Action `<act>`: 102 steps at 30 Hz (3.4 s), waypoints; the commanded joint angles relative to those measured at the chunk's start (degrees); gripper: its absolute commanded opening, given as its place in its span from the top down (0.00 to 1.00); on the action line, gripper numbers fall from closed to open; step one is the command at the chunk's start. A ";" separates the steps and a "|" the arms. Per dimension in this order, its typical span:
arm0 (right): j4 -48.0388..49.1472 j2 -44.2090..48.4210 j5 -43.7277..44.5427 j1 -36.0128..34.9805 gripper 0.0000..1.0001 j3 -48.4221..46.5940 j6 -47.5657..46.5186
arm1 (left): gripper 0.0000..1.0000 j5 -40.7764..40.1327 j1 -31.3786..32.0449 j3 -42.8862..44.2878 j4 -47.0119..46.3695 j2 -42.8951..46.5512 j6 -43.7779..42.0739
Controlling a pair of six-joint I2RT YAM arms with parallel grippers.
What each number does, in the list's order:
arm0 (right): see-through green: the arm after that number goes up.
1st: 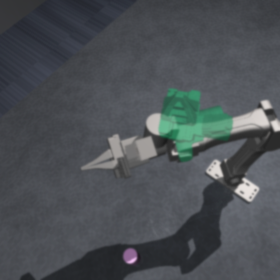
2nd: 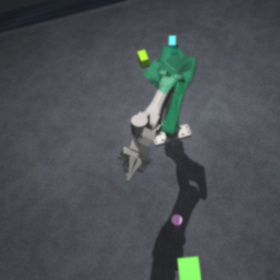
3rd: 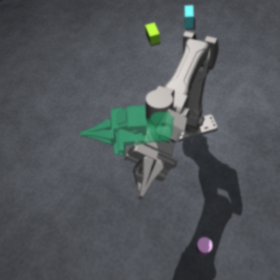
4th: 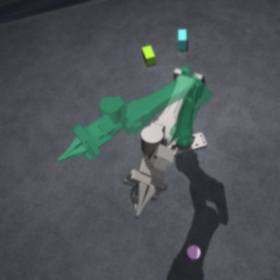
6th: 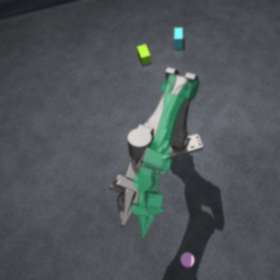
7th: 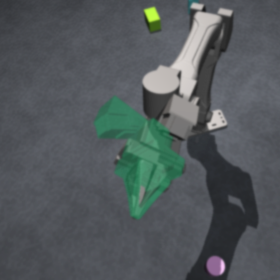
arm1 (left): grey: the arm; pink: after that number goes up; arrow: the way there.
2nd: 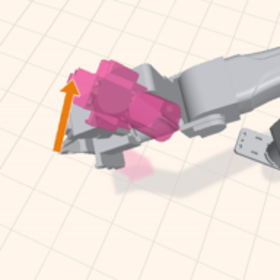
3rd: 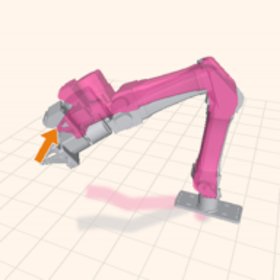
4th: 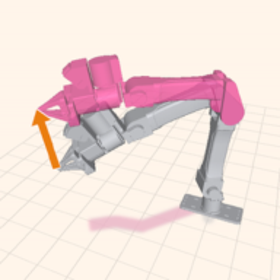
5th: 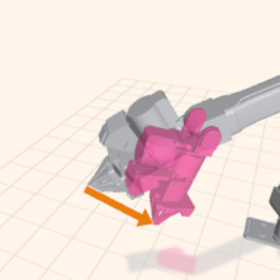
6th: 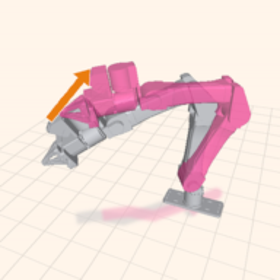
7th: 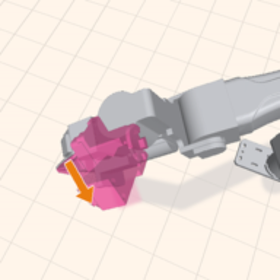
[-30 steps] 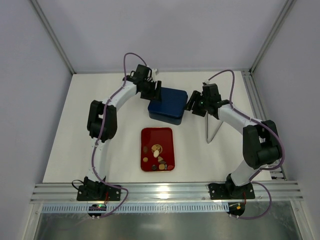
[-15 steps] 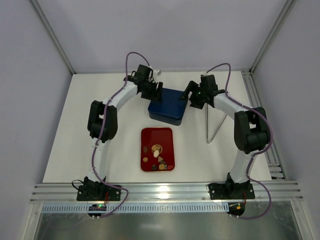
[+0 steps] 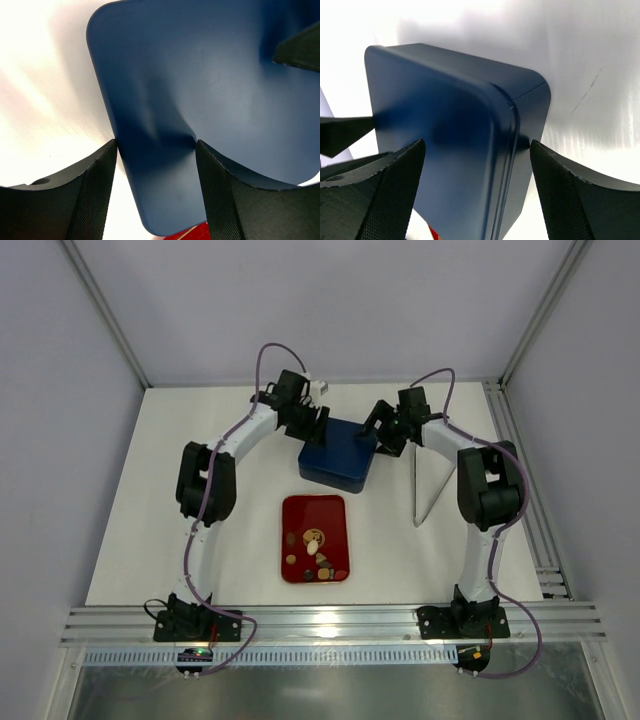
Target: Pack the chocolate
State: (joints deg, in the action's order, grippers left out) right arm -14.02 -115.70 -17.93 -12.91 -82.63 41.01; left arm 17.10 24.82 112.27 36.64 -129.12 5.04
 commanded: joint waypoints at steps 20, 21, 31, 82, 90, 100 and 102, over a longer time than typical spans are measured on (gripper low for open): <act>1.54 0.30 -2.63 0.34 0.36 -0.52 1.44 | 0.42 -8.92 4.89 -5.13 3.08 3.26 -9.17; 1.89 0.56 -2.46 0.34 0.36 -0.08 1.35 | 0.43 -9.45 5.41 -5.13 3.08 3.35 -9.26; 2.60 1.88 -1.67 0.34 0.50 2.12 -0.32 | 0.45 -16.66 8.14 -4.95 7.65 2.21 -9.43; 3.91 11.20 -3.51 -1.42 0.31 12.05 -4.45 | 0.11 17.52 -8.38 -3.19 -13.78 -0.96 25.02; 4.27 11.11 -3.16 -1.51 0.43 12.93 -4.37 | 0.15 21.30 -8.47 -3.55 -17.13 -1.22 27.66; 3.56 11.02 -2.81 -1.51 0.50 12.49 -4.89 | 0.19 22.54 -8.47 -5.74 -18.01 -0.34 27.83; 3.04 11.28 -2.37 -1.68 0.50 12.58 -5.59 | 0.19 22.36 -8.56 -6.44 -17.92 0.09 27.57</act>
State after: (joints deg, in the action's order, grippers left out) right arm -11.14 -106.61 -21.19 -14.13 -69.54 37.30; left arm 37.58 16.36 106.85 20.38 -130.98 32.60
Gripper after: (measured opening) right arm 0.500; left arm 0.814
